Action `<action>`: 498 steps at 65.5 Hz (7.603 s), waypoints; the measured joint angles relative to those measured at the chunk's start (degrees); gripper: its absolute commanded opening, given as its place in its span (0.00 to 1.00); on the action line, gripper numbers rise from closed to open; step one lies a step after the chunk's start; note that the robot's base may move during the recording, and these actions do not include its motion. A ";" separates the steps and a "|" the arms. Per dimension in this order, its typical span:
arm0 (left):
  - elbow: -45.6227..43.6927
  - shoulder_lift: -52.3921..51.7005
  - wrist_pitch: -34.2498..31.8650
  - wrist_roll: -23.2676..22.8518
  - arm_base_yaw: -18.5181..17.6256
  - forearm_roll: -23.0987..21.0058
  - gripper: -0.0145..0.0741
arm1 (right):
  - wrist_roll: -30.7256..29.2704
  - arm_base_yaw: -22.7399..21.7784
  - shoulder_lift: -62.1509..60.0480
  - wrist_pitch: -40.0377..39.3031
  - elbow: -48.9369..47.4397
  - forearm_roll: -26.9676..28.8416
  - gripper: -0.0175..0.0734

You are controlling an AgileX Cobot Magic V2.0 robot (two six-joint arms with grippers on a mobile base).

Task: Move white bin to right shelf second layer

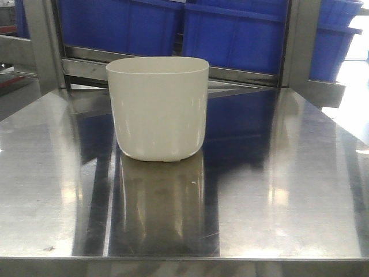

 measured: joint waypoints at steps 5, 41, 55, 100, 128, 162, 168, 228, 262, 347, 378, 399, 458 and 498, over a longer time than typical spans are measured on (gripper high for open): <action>0.00 0.00 0.00 0.00 0.00 0.00 0.26 | 0.00 0.00 0.00 0.00 0.00 0.00 0.25; 0.00 0.00 0.00 0.00 0.00 0.00 0.26 | -0.32 0.00 3.28 -2.01 -4.12 -3.24 0.25; 0.00 0.00 0.00 0.00 0.00 0.00 0.26 | -0.47 0.00 16.00 7.95 -15.22 -7.89 0.25; 0.00 0.00 0.00 0.00 0.00 0.00 0.26 | -0.36 5.56 64.74 34.25 -46.89 7.90 0.26; 0.00 0.00 0.00 0.00 0.00 0.00 0.26 | 14.83 18.68 93.55 55.54 -83.17 0.90 0.76; 0.00 0.00 0.00 0.00 0.00 0.00 0.26 | 24.85 28.53 112.07 67.07 -115.24 -1.67 0.76; 0.00 0.00 0.00 0.00 0.00 0.00 0.26 | 24.99 29.30 112.99 67.30 -115.38 -1.67 0.76; 0.00 0.00 0.00 0.00 0.00 0.00 0.26 | 29.50 29.35 119.31 67.42 -115.50 -2.39 0.45; 0.00 0.00 0.00 0.00 0.00 0.00 0.26 | 28.57 29.23 117.25 67.56 -115.01 -3.02 0.26; 0.00 0.00 0.00 0.00 0.00 0.00 0.26 | 12.34 4.71 56.42 43.51 -51.86 -3.60 0.26; 0.00 0.00 0.00 0.00 0.00 0.00 0.26 | 12.24 4.71 51.29 44.41 -49.23 -3.60 0.26; 0.00 0.00 0.00 0.00 0.00 0.00 0.26 | 12.24 4.71 51.29 44.53 -49.23 -3.60 0.26; 0.00 0.00 0.00 0.00 0.00 0.00 0.26 | 12.24 4.71 51.29 44.53 -49.23 -3.50 0.26; 0.00 0.00 0.00 0.00 0.00 0.00 0.26 | 12.24 4.71 51.29 44.53 -49.23 -3.50 0.26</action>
